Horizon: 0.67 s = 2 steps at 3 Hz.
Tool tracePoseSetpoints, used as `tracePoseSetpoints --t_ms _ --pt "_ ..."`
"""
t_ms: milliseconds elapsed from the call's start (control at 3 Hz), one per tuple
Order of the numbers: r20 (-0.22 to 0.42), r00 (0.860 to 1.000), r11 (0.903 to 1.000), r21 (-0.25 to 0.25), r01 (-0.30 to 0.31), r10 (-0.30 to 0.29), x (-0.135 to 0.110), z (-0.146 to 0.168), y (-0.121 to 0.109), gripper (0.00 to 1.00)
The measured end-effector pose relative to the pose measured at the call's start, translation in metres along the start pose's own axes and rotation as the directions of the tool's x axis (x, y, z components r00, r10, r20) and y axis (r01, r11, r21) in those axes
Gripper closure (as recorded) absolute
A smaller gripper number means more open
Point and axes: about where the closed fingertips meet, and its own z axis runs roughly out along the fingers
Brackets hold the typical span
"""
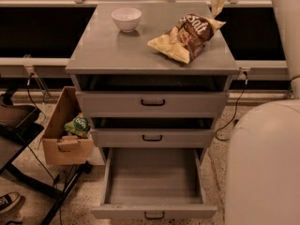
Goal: Pick brown chip bag from bottom drawer and place on counter
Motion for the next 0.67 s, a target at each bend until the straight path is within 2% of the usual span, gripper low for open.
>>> tracePoseSetpoints --t_ms 333,667 --pt "-0.131 0.987 0.9944 0.054 -0.091 0.097 0.051 -0.068 -0.011 0.00" --pt "-0.237 0.950 0.9748 0.139 -0.174 0.203 0.093 -0.140 -0.006 0.00"
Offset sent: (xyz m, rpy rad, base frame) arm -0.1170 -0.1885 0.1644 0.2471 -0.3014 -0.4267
